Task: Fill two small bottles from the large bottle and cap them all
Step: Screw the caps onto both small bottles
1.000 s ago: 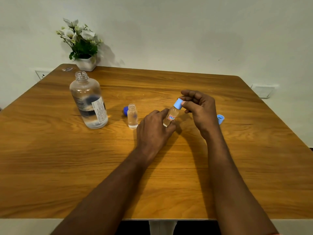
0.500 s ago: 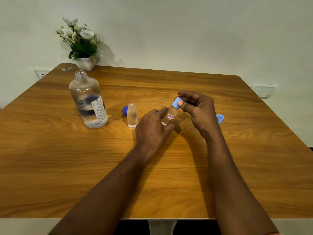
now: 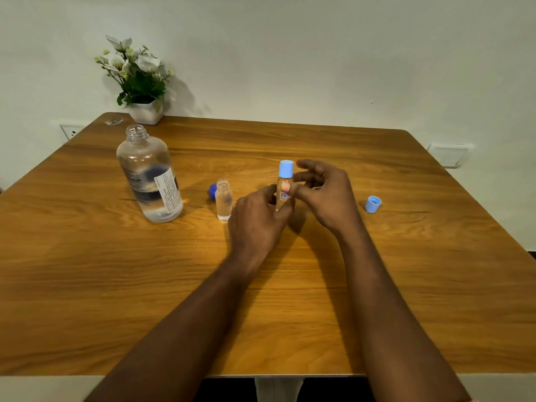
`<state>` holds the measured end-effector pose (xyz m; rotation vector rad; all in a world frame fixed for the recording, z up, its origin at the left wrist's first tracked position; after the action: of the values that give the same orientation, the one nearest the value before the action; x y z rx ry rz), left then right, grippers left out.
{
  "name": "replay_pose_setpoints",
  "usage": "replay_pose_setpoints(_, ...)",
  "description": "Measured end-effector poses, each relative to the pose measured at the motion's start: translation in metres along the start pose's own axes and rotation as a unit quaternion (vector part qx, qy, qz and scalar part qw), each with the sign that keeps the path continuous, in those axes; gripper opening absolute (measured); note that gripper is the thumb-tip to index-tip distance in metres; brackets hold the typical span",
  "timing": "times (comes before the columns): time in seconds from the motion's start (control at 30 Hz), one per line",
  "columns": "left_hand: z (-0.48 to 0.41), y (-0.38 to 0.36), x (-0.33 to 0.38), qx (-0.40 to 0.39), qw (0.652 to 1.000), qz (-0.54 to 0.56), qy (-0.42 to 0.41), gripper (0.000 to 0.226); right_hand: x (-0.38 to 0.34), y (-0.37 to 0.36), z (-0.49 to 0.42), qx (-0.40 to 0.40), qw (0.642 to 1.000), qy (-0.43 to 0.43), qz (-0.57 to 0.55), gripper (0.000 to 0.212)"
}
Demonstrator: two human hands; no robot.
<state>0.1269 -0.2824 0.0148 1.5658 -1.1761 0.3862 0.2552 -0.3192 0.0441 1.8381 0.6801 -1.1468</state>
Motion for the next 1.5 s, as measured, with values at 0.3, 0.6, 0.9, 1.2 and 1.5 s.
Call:
replay_pose_setpoints(0.3,-0.002,-0.002,-0.003,-0.017,1.0,-0.02,-0.012,0.029,0.008,-0.007,-0.002,-0.033,0.998,-0.015,0.044,0.034)
replay_pose_setpoints(0.6,0.0,-0.004,-0.001,-0.021,1.0,-0.019,-0.002,0.046,0.027,-0.008,-0.015,0.139,0.985,0.003,0.1,0.038)
replay_pose_setpoints(0.9,0.011,0.002,0.007,-0.026,0.997,-0.063,-0.033,0.039,0.035,-0.011,-0.008,0.137,0.984,-0.015,0.113,0.049)
replay_pose_setpoints(1.2,0.028,0.012,0.006,-0.03,0.998,-0.056,-0.013,0.034,0.03,0.025,0.034,0.398,0.902,-0.063,0.153,0.017)
replay_pose_setpoints(1.5,0.042,0.024,0.005,-0.015,0.999,-0.029,0.013,0.029,0.044,0.049,0.04,0.299,0.882,-0.226,0.286,0.043)
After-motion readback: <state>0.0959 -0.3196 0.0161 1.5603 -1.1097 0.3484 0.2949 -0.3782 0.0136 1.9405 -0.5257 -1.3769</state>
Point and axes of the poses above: each hand's wrist, its own z-axis away from the middle knuckle, its own y-axis out of the back of the hand, x = y × z, the point moved 1 cm from there along -z, towards the middle knuckle, and after that the axes turned 3 degrees about -x, right-handed, at the moved point
